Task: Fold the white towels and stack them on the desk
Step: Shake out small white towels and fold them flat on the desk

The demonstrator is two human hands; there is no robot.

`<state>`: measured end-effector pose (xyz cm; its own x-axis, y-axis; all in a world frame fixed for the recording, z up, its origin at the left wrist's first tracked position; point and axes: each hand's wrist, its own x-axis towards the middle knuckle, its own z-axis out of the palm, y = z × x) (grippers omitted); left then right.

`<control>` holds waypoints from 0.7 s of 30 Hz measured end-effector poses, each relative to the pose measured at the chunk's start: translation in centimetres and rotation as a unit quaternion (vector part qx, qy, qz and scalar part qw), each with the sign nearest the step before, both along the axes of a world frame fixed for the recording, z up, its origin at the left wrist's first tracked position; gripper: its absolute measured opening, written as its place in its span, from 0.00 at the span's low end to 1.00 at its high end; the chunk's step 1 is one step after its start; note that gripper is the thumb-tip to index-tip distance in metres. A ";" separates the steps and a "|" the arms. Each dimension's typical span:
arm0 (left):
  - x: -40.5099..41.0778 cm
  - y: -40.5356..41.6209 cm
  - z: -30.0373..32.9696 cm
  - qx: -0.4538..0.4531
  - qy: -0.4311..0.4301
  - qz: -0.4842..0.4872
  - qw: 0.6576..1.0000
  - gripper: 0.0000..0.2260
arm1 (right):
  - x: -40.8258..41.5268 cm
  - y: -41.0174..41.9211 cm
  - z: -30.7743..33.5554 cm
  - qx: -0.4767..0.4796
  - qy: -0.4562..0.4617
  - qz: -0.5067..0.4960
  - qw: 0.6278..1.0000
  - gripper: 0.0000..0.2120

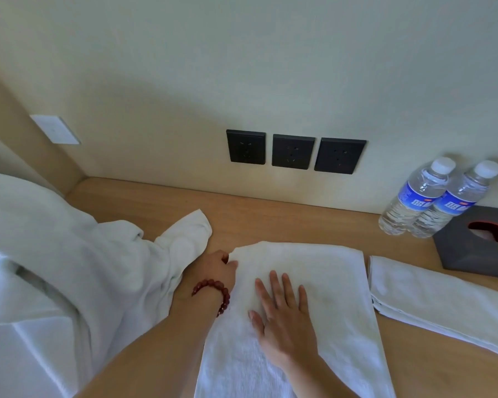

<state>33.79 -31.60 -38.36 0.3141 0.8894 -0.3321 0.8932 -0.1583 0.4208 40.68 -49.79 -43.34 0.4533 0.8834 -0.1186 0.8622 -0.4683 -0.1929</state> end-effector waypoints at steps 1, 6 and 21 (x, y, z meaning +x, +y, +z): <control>0.1 0.0 0.1 -0.016 -0.023 0.007 1.000 0.11 | 0.0 0.0 0.0 0.000 0.001 -0.001 1.000 0.31; 0.7 -0.1 0.8 -0.021 -0.118 0.054 0.991 0.07 | 0.0 0.0 0.1 0.008 0.012 -0.006 1.000 0.34; 1.2 1.5 0.5 -0.002 -0.101 0.048 0.994 0.16 | -0.1 0.1 0.1 0.039 0.015 -0.009 0.999 0.34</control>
